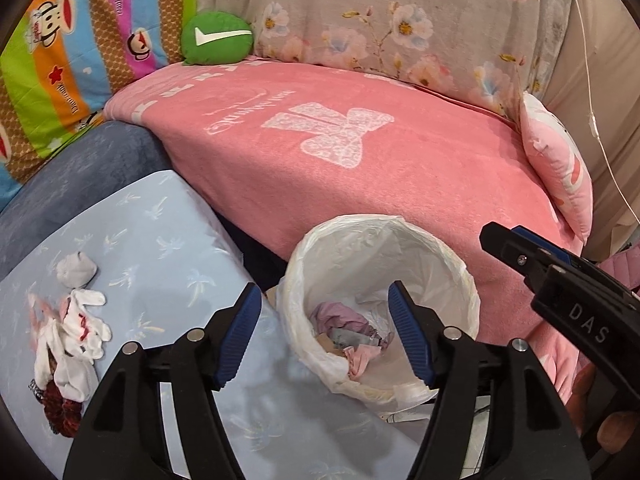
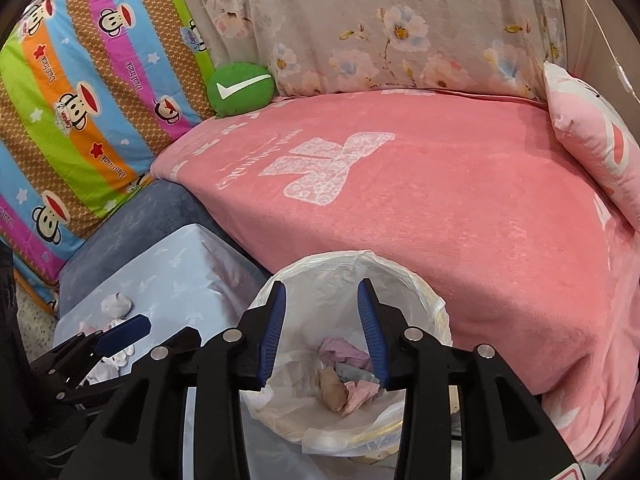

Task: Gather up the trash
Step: 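Open both grippers over the wastebasket, dropping the beige glove and pink cloth, then grasp the dark red scrunchie with the left gripper while the right gripper grasps the grey sock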

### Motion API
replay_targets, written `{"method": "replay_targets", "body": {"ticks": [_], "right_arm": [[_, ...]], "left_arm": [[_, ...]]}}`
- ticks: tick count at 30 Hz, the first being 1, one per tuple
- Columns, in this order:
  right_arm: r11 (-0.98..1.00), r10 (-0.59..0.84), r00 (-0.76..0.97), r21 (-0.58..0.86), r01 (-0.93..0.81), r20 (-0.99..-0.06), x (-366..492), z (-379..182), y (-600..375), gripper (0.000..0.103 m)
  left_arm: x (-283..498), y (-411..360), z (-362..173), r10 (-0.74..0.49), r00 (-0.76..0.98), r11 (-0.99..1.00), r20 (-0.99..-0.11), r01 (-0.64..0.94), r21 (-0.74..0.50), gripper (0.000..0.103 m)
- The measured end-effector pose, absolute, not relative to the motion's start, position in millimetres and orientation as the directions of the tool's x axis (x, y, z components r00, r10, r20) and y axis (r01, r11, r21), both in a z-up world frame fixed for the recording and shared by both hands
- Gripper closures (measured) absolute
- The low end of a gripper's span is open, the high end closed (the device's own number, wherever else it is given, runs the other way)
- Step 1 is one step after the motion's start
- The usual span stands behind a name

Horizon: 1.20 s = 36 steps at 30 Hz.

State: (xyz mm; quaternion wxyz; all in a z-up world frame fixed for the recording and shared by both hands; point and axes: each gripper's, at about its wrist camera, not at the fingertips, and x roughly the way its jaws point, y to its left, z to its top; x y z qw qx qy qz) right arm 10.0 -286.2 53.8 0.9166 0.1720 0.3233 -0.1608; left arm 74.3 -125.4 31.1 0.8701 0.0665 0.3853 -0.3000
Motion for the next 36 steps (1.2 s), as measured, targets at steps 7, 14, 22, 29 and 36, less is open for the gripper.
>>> {"method": "replay_targets", "body": {"ticks": [7, 14, 22, 29, 36], "right_arm": [[0.91, -0.15, 0.745, 0.204, 0.36, -0.65, 15, 55, -256, 0.063], [0.937, -0.109, 0.751, 0.186, 0.296, -0.651, 22, 58, -213, 0.057], [0.961, -0.051, 0.744, 0.169, 0.218, -0.667, 33, 55, -162, 0.055], [0.978, 0.011, 0.726, 0.159, 0.136, -0.688, 46, 49, -110, 0.054], [0.988, 0.053, 0.702, 0.141, 0.069, -0.71, 58, 37, -62, 0.053]], "left_arm": [[79, -94, 29, -0.446, 0.544, 0.846, -0.711, 0.516, -0.136, 0.036], [80, -56, 31, -0.414, 0.577, 0.88, -0.704, 0.452, -0.148, 0.031], [84, 0, 26, -0.348, 0.611, 0.924, -0.711, 0.353, -0.149, 0.03], [84, 48, 17, -0.281, 0.636, 0.954, -0.719, 0.27, -0.135, 0.03], [87, 94, 5, -0.21, 0.647, 0.976, -0.733, 0.182, -0.119, 0.03]]}}
